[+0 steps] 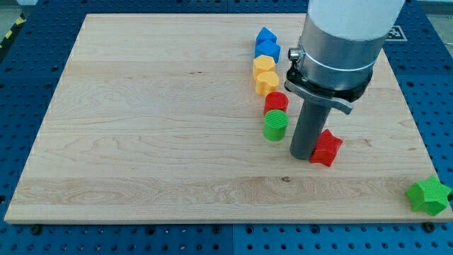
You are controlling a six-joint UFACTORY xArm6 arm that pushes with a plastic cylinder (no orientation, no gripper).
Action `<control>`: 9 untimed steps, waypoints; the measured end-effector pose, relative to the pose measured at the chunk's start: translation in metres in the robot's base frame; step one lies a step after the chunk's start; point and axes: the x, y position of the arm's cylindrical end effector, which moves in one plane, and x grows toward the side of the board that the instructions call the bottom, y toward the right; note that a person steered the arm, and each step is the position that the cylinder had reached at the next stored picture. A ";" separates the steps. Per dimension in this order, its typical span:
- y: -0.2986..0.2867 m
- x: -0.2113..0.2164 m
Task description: Move red star to the top side of the green star
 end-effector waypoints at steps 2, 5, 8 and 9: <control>0.027 0.000; 0.031 -0.003; 0.058 -0.024; 0.067 -0.007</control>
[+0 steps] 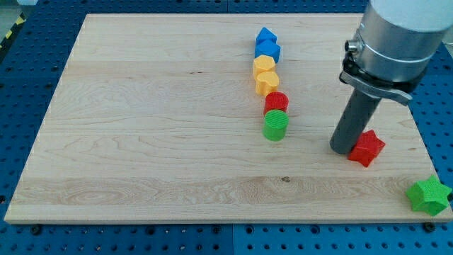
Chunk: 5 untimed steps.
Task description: Move red star to the top side of the green star
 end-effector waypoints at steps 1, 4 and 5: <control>0.033 -0.002; 0.060 -0.024; 0.062 -0.003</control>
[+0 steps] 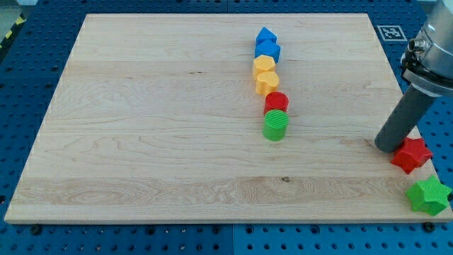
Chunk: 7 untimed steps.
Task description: Move red star to the top side of the green star
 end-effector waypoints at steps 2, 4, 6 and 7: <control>0.016 -0.046; 0.021 -0.018; 0.025 -0.006; -0.017 -0.017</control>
